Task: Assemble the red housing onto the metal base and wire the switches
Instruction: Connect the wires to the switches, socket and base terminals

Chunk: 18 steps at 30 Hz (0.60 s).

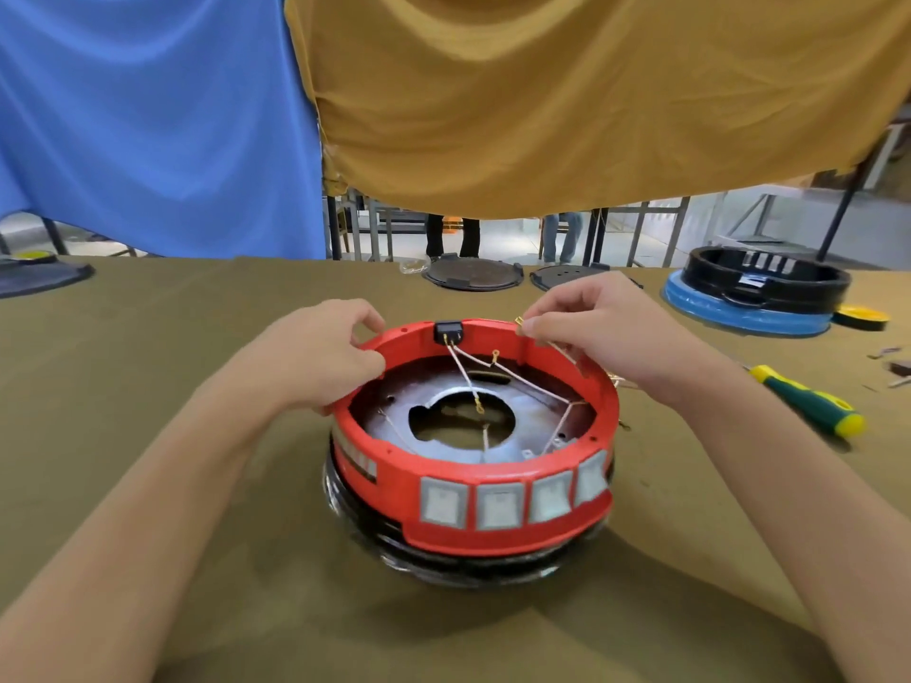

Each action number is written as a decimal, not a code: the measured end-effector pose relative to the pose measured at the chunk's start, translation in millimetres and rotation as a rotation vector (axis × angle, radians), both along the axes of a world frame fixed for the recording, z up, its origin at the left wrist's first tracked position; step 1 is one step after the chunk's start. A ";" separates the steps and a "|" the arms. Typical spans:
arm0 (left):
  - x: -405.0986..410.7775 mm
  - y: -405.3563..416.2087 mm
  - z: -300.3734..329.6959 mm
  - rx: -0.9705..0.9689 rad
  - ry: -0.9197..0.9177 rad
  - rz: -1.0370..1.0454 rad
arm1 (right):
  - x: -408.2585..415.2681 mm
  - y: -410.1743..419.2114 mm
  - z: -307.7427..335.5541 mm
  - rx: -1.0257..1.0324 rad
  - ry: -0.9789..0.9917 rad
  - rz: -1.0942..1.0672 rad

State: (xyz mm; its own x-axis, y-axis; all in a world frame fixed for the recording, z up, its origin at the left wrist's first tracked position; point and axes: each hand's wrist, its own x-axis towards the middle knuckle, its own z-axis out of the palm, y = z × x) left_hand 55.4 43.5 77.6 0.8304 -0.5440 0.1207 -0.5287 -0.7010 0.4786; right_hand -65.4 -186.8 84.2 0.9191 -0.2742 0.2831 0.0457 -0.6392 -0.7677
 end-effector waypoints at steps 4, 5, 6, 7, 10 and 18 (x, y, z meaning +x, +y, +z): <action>1.3 3.2 2.3 0.033 0.063 0.003 | 0.1 -3.7 0.0 0.057 0.038 0.015; 2.8 2.2 1.2 0.021 0.038 0.012 | 0.7 -3.7 -0.7 0.046 0.041 0.016; 3.6 0.1 -1.0 -0.008 0.030 0.012 | 1.5 -3.2 -1.8 0.012 0.040 0.015; 3.7 -3.4 -4.0 -0.047 0.042 0.000 | 2.7 -2.2 -3.0 -0.044 0.041 0.012; 0.7 -15.3 -13.7 -0.161 0.092 -0.060 | 5.3 3.0 -5.4 -0.235 0.057 0.011; 7.5 -16.8 -22.0 -0.389 0.285 -0.026 | 29.2 20.5 18.0 -0.205 0.135 0.133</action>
